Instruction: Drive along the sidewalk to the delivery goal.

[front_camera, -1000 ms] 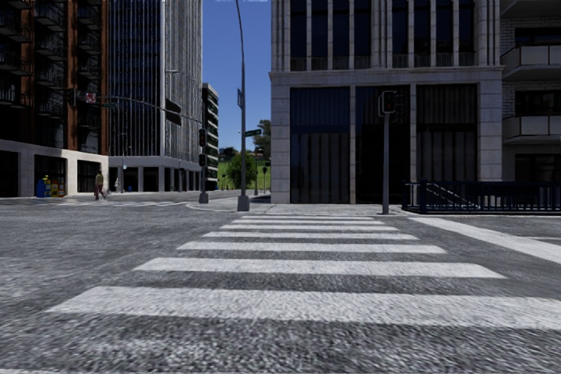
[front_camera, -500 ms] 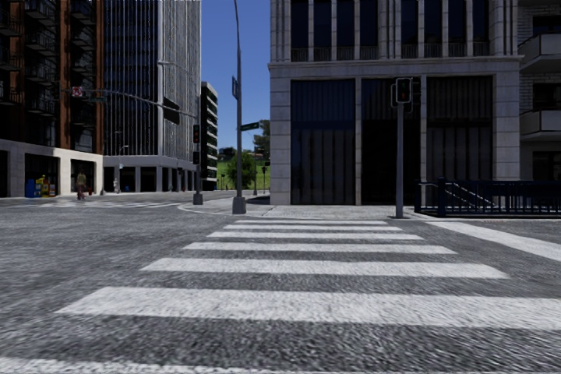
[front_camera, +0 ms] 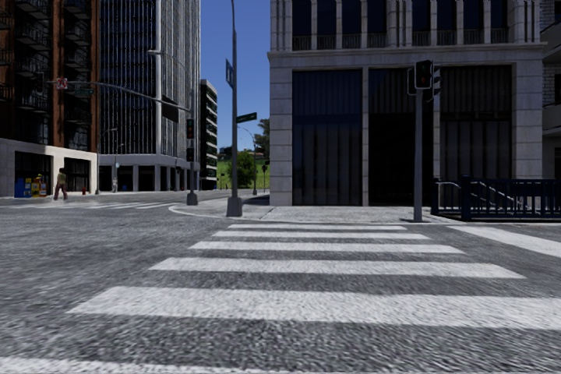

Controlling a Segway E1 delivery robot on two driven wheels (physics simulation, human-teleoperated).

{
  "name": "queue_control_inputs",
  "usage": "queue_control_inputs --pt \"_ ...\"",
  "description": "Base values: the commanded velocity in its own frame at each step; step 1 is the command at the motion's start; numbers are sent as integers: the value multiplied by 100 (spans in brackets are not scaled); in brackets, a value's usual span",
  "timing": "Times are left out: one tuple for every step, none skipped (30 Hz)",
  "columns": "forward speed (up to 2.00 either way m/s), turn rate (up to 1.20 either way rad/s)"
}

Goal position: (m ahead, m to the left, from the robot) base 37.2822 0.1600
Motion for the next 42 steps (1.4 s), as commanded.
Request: queue_control_inputs --pt "200 0" --pt "200 0" --pt "200 0" --pt "200 0" --pt "200 0" --pt "200 0" --pt "200 0" --pt "200 0" --pt "200 0" --pt "200 0" --pt "200 0" --pt "200 0" --pt "200 0" --pt "200 0" --pt "200 0" --pt "200 0" --pt "200 -21" --pt "200 -37" --pt "200 -37" --pt "200 -42" --pt "200 -43" --pt "200 -41" --pt "200 -41" --pt "200 -32" --pt "200 -8" --pt "200 0" --pt "200 0" --pt "200 0" --pt "200 0" --pt "200 0" --pt "200 0" --pt "200 0" --pt "200 0" --pt "200 0" --pt "200 0" --pt "200 0" --pt "200 0" --pt "200 0" --pt "200 0" --pt "200 0" --pt "200 0" --pt "200 0"
